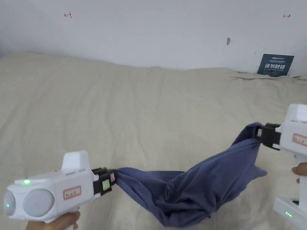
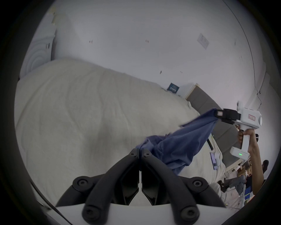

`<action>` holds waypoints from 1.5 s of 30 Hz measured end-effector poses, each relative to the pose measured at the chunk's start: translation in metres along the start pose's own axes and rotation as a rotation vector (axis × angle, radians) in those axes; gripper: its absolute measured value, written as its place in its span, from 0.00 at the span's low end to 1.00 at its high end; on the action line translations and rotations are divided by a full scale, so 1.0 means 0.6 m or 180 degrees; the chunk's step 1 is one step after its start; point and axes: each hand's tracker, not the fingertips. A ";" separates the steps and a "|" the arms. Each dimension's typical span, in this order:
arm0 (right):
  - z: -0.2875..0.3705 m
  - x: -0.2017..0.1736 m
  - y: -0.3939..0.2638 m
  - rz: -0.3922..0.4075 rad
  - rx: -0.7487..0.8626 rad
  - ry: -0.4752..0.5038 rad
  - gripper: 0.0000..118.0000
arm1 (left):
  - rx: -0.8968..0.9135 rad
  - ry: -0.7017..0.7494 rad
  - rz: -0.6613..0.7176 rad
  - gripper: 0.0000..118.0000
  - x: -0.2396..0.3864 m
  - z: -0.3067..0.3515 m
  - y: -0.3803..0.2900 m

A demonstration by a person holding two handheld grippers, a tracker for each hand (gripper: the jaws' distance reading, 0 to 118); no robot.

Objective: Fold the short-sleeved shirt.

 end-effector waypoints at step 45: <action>0.079 -0.032 0.415 -0.0032 0.1634 -0.0391 0.03 | 0.1590 0.0695 -0.0608 0.00 0.105 0.088 0.600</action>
